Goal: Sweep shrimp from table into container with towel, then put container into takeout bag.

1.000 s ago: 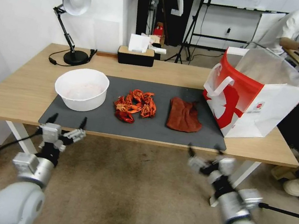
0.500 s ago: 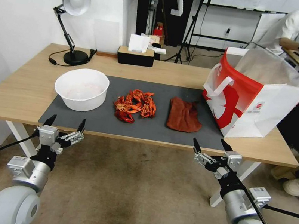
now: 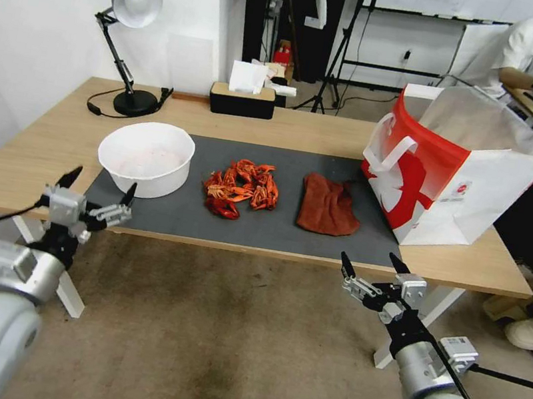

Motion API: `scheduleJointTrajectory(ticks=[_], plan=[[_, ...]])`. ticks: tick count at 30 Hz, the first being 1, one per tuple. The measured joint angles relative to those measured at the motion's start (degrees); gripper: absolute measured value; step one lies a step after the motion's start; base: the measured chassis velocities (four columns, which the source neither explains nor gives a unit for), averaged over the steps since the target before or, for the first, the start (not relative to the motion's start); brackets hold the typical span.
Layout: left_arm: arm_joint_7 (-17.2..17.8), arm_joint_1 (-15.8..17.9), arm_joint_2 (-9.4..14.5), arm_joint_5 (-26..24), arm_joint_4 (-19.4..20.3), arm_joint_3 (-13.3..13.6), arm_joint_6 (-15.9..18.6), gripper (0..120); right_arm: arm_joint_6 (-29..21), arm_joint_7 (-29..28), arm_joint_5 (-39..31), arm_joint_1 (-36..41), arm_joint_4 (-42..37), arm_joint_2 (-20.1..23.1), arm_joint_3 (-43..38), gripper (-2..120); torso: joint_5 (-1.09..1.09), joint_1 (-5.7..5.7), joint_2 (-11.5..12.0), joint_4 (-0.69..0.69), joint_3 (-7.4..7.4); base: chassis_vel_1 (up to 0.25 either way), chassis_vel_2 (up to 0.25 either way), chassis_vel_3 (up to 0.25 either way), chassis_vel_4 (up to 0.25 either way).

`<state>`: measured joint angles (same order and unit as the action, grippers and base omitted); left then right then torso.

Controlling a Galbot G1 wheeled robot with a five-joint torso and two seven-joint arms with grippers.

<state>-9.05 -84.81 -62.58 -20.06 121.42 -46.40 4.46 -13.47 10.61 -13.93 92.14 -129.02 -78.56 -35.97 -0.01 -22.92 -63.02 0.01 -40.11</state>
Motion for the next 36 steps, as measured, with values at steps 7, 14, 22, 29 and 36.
scheduleJointTrajectory(ticks=[7, 14, 22, 29, 36], plan=[[-12.1, 14.7, 20.6, -1.6, -9.5, 4.0, 1.3, 100, 0.9, 0.7, 0.1, 0.2, 0.4, 2.4, 0.4, 100, 0.02, 0.00, 0.0, -0.02, 0.00, 0.000, 0.000, 0.000, 0.000], [-40.2, 32.4, 33.5, 1.5, -23.2, 14.0, -7.6, 100, 2.0, 3.7, 1.3, 0.1, 0.9, 3.0, 0.7, 100, 0.00, -0.01, 0.0, -0.02, -0.01, 0.000, 0.000, 0.000, 0.000], [-59.5, 48.9, 37.1, 17.6, -27.9, 28.6, -5.4, 100, 2.5, 3.7, 1.3, 0.5, 1.1, 2.7, 0.8, 100, -0.05, 0.00, 0.0, 0.01, 0.00, 0.000, 0.000, 0.000, 0.000], [-64.4, 65.2, 34.0, 26.3, -32.5, 42.6, -5.4, 100, 2.5, 4.3, 1.6, 1.4, 0.5, 2.9, -0.2, 100, 0.03, 0.00, 0.0, -0.04, 0.00, 0.000, 0.000, 0.000, 0.000], [-70.6, 73.3, 31.9, 27.2, -37.5, 53.7, -5.6, 100, 2.5, 4.3, 1.6, 1.9, 0.5, 3.0, -0.7, 100, 0.01, 0.00, 0.0, -0.01, 0.00, 0.000, 0.000, 0.000, 0.000]])
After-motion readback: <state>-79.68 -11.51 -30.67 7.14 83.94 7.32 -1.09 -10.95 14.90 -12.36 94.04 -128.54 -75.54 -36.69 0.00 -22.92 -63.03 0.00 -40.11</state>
